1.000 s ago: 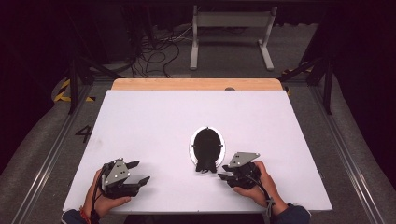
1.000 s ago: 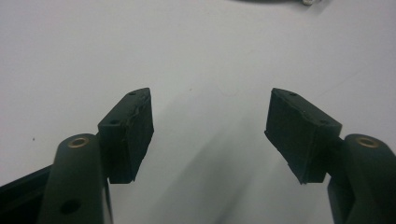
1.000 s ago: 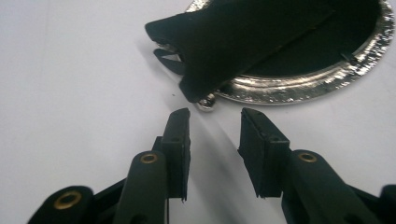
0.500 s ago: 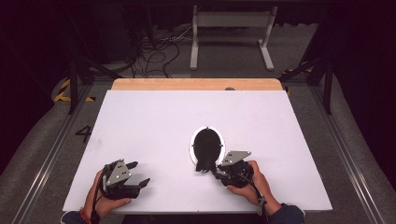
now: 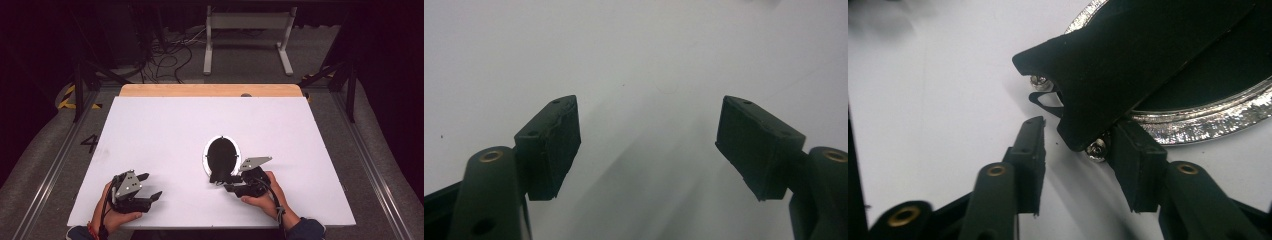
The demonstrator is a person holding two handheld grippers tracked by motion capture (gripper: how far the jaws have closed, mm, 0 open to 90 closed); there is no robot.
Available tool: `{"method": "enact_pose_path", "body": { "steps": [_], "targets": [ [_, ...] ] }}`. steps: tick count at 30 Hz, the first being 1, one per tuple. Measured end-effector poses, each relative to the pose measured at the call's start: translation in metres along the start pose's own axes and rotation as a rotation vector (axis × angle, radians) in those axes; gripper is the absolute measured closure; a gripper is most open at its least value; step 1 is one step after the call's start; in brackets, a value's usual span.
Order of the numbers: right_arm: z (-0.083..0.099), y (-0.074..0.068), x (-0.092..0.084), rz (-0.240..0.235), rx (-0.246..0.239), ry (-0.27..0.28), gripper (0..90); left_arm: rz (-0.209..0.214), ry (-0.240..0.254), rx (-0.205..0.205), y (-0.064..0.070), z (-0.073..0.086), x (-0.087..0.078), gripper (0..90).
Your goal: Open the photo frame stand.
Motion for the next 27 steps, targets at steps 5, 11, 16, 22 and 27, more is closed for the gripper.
{"method": "enact_pose_path", "body": {
  "steps": [5, 11, 16, 22, 27],
  "targets": [
    [-0.004, 0.008, -0.001, -0.092, 0.069, 0.029, 54.2, 0.003, -0.014, 0.004, -0.001, -0.002, 0.004, 25.2],
    [-0.006, 0.019, -0.001, -0.165, 0.187, 0.054, 50.9, 0.013, -0.026, 0.011, 0.000, -0.007, 0.012, 24.5],
    [-0.009, 0.027, 0.002, -0.220, 0.309, 0.067, 50.5, 0.022, -0.037, 0.030, 0.000, -0.011, 0.017, 24.0],
    [-0.011, 0.030, 0.004, -0.288, 0.432, 0.085, 52.6, 0.019, -0.052, 0.030, -0.003, -0.015, 0.024, 23.6],
    [-0.015, 0.032, 0.011, -0.318, 0.497, 0.101, 51.6, 0.020, -0.038, 0.021, -0.010, -0.023, 0.029, 23.1]
  ]
}}
Point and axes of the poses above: each handheld gripper's, and its own axes: x roughly forward along the jaws, z roughly out of its underside, y roughly to its right, the point moved 1 cm from there along x, roughly forward along the jaws, and after that the axes turned 14 degrees about x, right-handed, at the moved point
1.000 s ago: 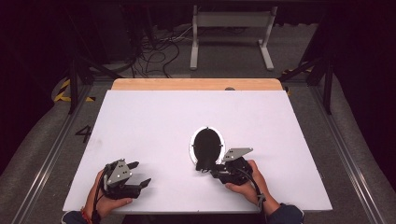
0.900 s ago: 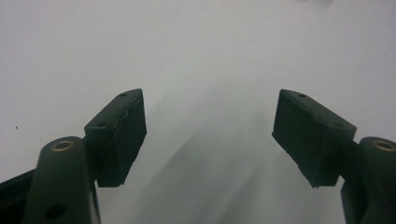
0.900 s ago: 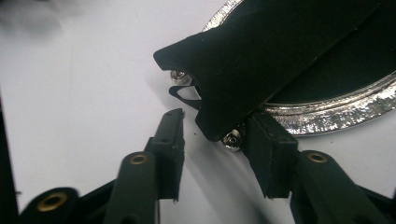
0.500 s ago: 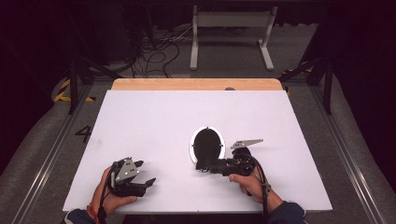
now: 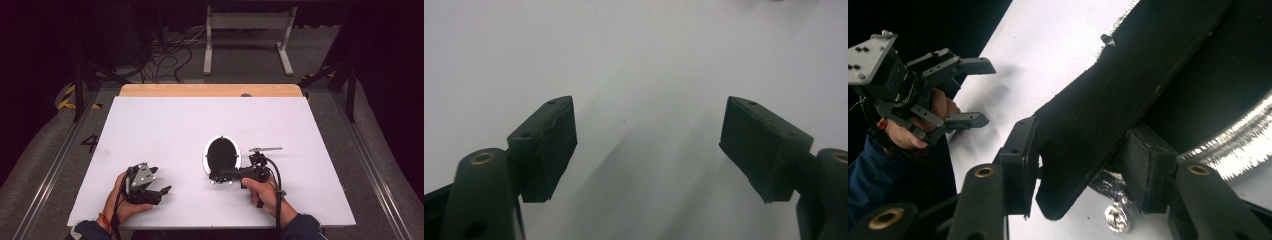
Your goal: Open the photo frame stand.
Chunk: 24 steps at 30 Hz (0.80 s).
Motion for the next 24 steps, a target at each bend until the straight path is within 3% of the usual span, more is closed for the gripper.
{"method": "enact_pose_path", "body": {
  "steps": [3, 7, 12, 14, 19, 24],
  "targets": [
    [-0.001, 0.001, 0.003, -0.022, 0.022, 0.005, 51.9, 0.013, 0.008, -0.008, -0.005, -0.006, 0.006, 23.0],
    [0.000, 0.001, 0.007, -0.033, 0.059, 0.041, 53.0, 0.038, 0.034, -0.058, -0.017, -0.014, 0.013, 23.0],
    [0.000, 0.001, 0.007, -0.024, 0.031, 0.039, 56.3, 0.085, 0.065, -0.114, -0.037, -0.033, 0.035, 22.8],
    [0.000, 0.000, 0.007, -0.023, 0.023, 0.035, 56.5, 0.092, 0.055, -0.113, -0.039, -0.037, 0.041, 22.7],
    [0.000, -0.002, 0.007, -0.016, -0.081, 0.022, 57.4, 0.118, 0.037, -0.098, -0.043, -0.052, 0.062, 22.4],
    [0.000, 0.001, 0.007, -0.029, -0.102, 0.023, 57.6, 0.163, 0.038, -0.118, -0.044, -0.064, 0.079, 22.2]
  ]
}}
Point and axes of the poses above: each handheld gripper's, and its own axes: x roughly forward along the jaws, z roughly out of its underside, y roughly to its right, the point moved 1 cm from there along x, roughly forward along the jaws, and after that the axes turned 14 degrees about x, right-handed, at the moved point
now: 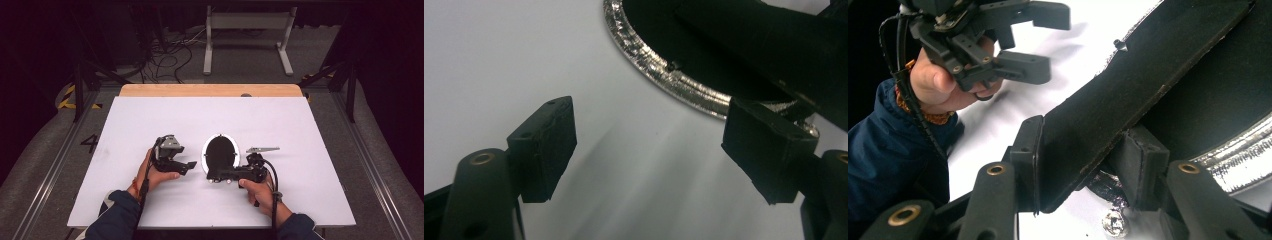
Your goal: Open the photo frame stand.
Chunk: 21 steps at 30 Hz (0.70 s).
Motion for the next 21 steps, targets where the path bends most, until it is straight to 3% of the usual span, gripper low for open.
{"method": "enact_pose_path", "body": {
  "steps": [10, 11, 13, 17, 21],
  "targets": [
    [0.000, -0.006, -0.001, 0.015, -0.126, -0.008, 57.8, 0.094, 0.040, -0.019, 0.000, -0.012, 0.020, 21.4],
    [0.001, -0.007, -0.001, 0.018, -0.169, -0.011, 57.8, 0.106, 0.032, -0.023, -0.001, -0.013, 0.024, 21.4],
    [0.001, -0.009, -0.002, 0.020, -0.197, -0.016, 57.9, 0.130, 0.031, -0.042, -0.001, -0.013, 0.028, 20.1],
    [0.001, -0.011, -0.002, 0.033, -0.252, -0.028, 57.8, 0.163, 0.046, -0.069, -0.004, -0.013, 0.029, 19.1],
    [0.002, -0.012, -0.002, 0.036, -0.286, -0.030, 57.6, 0.185, 0.062, -0.072, -0.006, -0.013, 0.030, 22.6]
  ]
}}
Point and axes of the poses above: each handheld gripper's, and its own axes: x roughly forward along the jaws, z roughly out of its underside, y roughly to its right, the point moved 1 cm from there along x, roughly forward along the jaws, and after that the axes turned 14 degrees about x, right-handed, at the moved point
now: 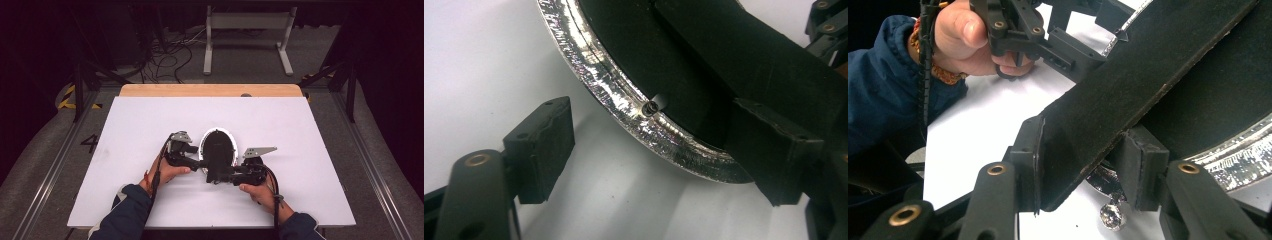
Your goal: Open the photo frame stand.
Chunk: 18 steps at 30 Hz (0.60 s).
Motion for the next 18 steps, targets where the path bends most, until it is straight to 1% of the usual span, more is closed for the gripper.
{"method": "enact_pose_path", "body": {
  "steps": [1, 2, 4, 5, 6, 7, 8, 9, 10, 12, 13, 15, 17, 18],
  "targets": [
    [0.000, 0.000, 0.000, -0.001, -0.005, -0.001, 57.6, 0.010, 0.010, -0.004, 0.001, 0.000, 0.000, 23.7],
    [0.000, 0.000, 0.000, -0.002, -0.006, 0.000, 57.6, 0.016, 0.007, 0.001, 0.001, 0.000, -0.001, 25.2],
    [0.000, 0.000, 0.000, -0.003, -0.004, 0.000, 57.5, 0.034, 0.032, 0.017, 0.001, -0.001, -0.003, 30.5],
    [0.000, 0.000, 0.000, -0.003, -0.003, 0.001, 57.4, 0.031, 0.035, 0.008, 0.002, -0.002, -0.004, 30.6],
    [0.000, 0.000, -0.001, -0.002, -0.009, -0.002, 57.4, 0.017, 0.030, 0.016, 0.003, -0.002, -0.004, 32.7],
    [0.000, 0.000, -0.001, -0.003, -0.008, -0.002, 57.3, 0.015, 0.036, 0.015, 0.001, -0.002, -0.005, 36.6],
    [0.000, 0.000, -0.001, -0.001, -0.009, -0.005, 57.2, 0.019, 0.047, 0.001, 0.000, -0.001, -0.006, 40.1],
    [0.000, 0.000, -0.001, -0.001, -0.008, -0.009, 57.2, 0.019, 0.047, 0.001, 0.000, -0.001, -0.006, 43.2],
    [0.000, -0.001, -0.002, -0.002, -0.006, -0.014, 57.2, 0.033, 0.076, -0.005, -0.002, 0.001, -0.009, 45.8],
    [0.000, -0.001, -0.003, 0.003, -0.010, -0.019, 57.3, 0.029, 0.092, -0.007, -0.001, 0.000, -0.012, 49.0],
    [0.000, -0.002, -0.003, 0.006, -0.010, -0.019, 57.5, 0.029, 0.092, -0.007, -0.001, 0.000, -0.012, 50.3],
    [0.001, -0.002, -0.003, 0.015, -0.009, -0.018, 58.3, 0.030, 0.124, 0.018, -0.001, 0.000, -0.017, 55.2],
    [0.001, -0.003, -0.002, 0.014, -0.009, -0.018, 60.5, 0.037, 0.132, 0.017, 0.000, 0.000, -0.018, 58.9],
    [0.002, -0.003, -0.002, 0.019, -0.014, -0.019, 61.3, 0.036, 0.139, 0.038, 0.001, -0.001, -0.020, 60.0]
  ]
}}
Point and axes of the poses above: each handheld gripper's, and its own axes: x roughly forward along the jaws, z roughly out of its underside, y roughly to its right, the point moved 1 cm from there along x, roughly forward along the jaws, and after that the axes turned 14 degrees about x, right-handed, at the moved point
